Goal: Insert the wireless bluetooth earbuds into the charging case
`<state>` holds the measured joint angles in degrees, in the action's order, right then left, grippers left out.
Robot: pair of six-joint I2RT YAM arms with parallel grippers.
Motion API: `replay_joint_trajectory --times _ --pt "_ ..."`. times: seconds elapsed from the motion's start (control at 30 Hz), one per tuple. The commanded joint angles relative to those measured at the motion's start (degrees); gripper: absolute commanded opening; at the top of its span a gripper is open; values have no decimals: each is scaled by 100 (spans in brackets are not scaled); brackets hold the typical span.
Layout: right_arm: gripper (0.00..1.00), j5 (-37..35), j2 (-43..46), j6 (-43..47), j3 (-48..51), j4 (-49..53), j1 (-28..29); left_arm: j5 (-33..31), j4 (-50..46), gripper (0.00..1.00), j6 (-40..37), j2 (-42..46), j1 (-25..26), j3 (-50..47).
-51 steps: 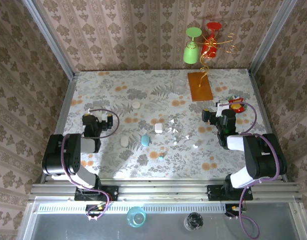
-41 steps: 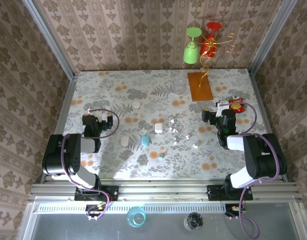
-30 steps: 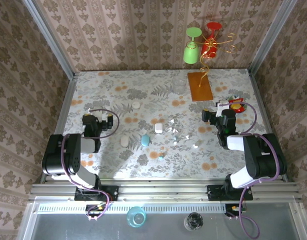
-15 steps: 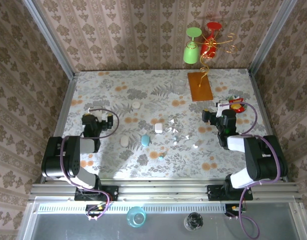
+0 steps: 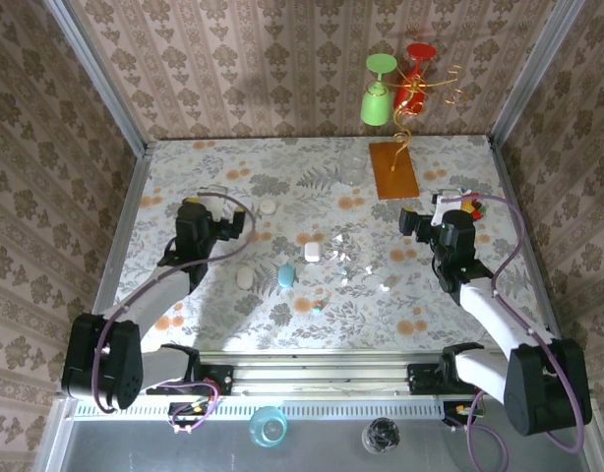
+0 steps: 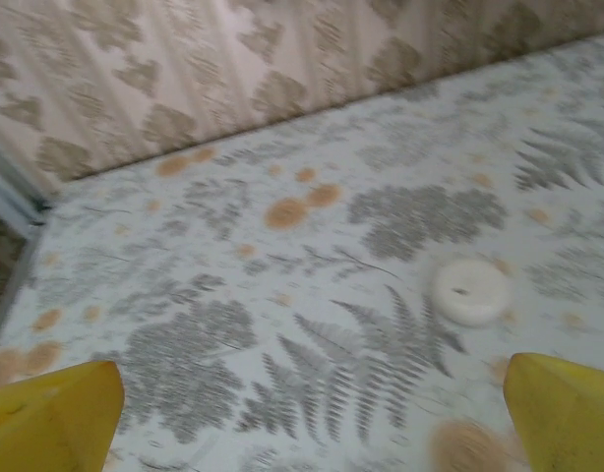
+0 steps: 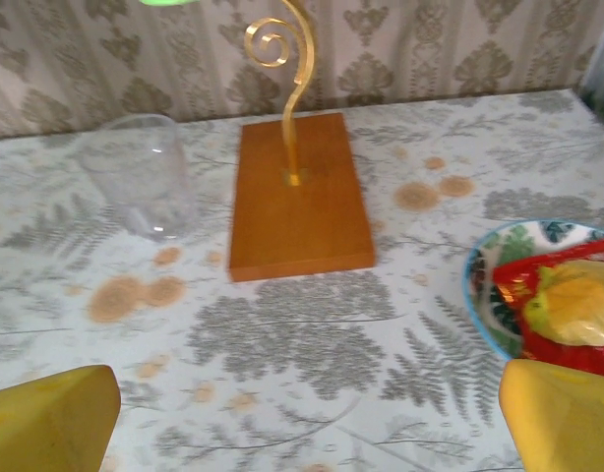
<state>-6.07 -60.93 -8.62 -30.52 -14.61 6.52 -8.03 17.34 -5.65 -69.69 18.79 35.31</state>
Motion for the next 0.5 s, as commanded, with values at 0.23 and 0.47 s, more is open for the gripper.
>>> replay_joint_trajectory --times 0.23,0.47 --pt "100 536 -104 -765 -809 1728 1272 -836 -2677 100 1948 -537 2028 1168" --pt "100 395 -397 -1021 -789 1751 1319 -524 -3572 96 3381 -1141 2844 1677"
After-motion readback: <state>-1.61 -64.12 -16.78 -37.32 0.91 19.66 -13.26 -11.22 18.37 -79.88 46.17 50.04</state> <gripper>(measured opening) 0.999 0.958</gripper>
